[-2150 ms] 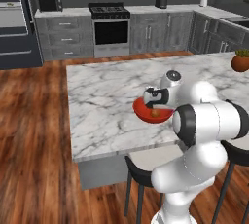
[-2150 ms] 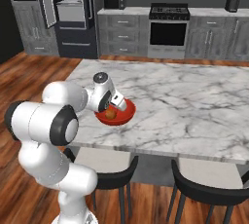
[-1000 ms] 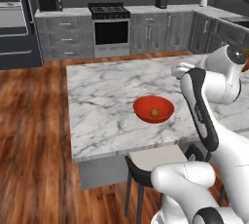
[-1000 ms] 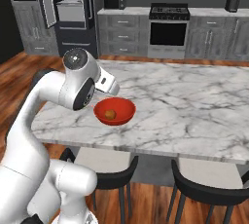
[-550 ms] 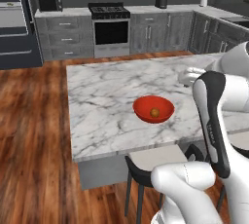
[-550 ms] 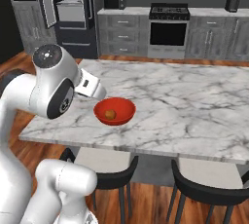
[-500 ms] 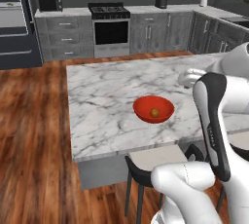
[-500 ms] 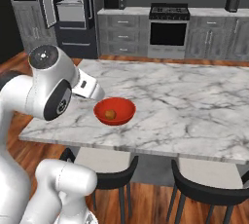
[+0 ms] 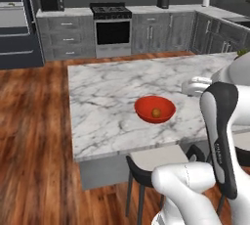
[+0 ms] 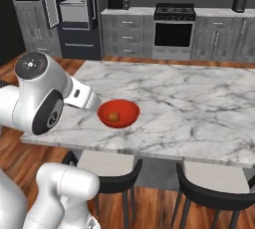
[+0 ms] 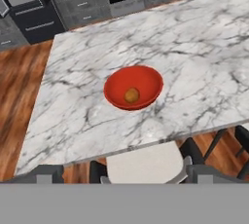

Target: Retrieve the mango and banana from the fridge and place them into the bowl on the dining table.

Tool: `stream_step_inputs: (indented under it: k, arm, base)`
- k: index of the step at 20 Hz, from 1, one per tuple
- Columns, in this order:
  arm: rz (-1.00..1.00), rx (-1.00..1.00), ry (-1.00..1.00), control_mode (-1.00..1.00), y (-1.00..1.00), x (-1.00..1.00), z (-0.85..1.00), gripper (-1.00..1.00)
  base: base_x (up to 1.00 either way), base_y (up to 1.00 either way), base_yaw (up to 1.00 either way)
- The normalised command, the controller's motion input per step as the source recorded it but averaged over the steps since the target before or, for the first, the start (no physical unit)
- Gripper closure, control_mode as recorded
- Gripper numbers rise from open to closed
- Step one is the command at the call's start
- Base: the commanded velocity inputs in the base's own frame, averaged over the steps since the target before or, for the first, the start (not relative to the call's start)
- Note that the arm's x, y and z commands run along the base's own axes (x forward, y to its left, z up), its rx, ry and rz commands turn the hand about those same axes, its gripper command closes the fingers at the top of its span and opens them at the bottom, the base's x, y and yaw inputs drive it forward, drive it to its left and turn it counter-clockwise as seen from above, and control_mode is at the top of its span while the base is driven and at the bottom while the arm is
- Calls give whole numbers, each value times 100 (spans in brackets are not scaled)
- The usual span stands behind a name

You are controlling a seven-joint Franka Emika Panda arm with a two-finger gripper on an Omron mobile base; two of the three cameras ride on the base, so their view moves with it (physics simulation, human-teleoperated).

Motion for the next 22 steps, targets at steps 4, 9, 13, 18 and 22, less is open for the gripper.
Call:
stream_step_inputs:
  k: [4,9,13,18,22]
  arm:
    - [0,0,0,100,0,0,0,-100]
    - [0,0,0,100,0,0,0,-100]
    - [0,0,0,100,0,0,0,-100]
    - [0,0,0,100,0,0,0,-100]
    - [0,0,0,100,0,0,0,-100]
  base:
    - [-17,29,6]
    - [-8,58,7]
    - [1,98,3]
    - [17,100,0]
    - [17,100,0]
